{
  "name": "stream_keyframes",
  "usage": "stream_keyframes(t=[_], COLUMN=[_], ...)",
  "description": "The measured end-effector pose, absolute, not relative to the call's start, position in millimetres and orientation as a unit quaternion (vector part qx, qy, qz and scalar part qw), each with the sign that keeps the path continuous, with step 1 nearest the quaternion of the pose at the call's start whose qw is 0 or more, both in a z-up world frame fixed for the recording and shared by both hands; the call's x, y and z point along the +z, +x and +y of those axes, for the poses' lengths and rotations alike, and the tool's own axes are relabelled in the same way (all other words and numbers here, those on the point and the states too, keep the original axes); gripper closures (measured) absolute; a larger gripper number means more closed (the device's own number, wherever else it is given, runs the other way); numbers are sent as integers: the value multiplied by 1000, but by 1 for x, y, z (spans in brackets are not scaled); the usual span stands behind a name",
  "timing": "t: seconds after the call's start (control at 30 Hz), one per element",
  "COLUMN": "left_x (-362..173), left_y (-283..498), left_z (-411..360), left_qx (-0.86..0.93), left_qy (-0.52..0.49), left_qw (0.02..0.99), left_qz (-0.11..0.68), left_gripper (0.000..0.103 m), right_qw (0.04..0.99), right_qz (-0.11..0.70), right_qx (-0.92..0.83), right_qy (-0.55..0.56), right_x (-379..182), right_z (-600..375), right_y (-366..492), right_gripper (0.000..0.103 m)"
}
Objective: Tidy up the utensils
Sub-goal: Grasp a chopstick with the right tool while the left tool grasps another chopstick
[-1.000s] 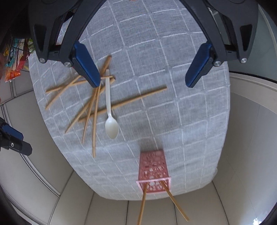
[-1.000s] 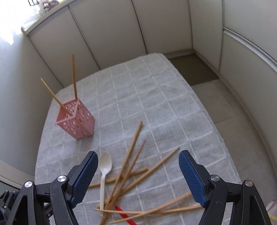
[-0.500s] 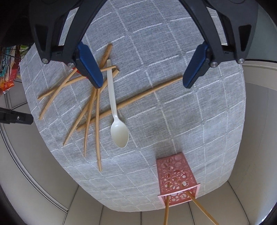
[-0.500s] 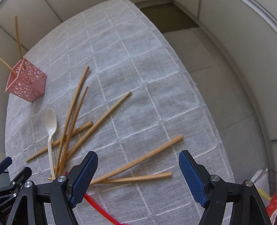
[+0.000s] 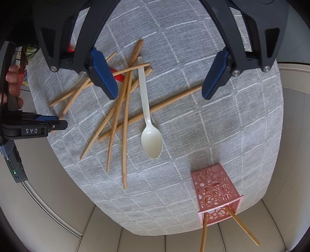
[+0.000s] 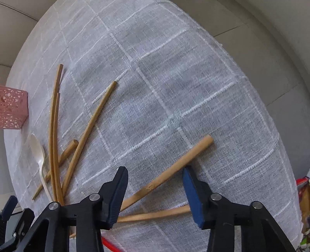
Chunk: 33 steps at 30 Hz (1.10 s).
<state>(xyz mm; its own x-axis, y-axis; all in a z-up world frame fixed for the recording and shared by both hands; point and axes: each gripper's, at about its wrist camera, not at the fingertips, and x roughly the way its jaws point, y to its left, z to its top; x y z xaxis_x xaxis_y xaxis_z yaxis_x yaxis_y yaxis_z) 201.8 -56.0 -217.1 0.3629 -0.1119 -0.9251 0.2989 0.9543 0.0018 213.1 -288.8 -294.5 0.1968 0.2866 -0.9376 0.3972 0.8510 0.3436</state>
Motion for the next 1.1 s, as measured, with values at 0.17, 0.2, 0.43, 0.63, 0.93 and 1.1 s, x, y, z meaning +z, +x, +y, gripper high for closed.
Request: stream_keyframes(t=[0.17, 0.2, 0.43, 0.63, 0.93, 1.1], left_x=[-211, -210, -208, -217, -248, -270], left_y=[201, 203, 235, 275, 343, 359], left_z=[-51, -50, -61, -97, -152, -170], left_qx=[-123, -123, -131, -152, -165, -144], left_qy=[73, 71, 42, 57, 71, 89], left_qw=[827, 829, 825, 816, 805, 797], left_qz=[544, 541, 548, 554, 565, 581], left_gripper=[21, 21, 49, 71, 84, 84], right_qw=[734, 733, 721, 737, 767, 767], right_qz=[618, 614, 594, 567, 553, 562], right_qx=[-74, -75, -41, -3, -13, -11], right_qy=[273, 282, 356, 368, 324, 308], right_x=[-292, -292, -288, -262, -245, -252], right_z=[-288, -290, -312, -324, -347, -346], right_y=[220, 221, 225, 227, 229, 232], right_gripper=[79, 82, 96, 96, 95, 95])
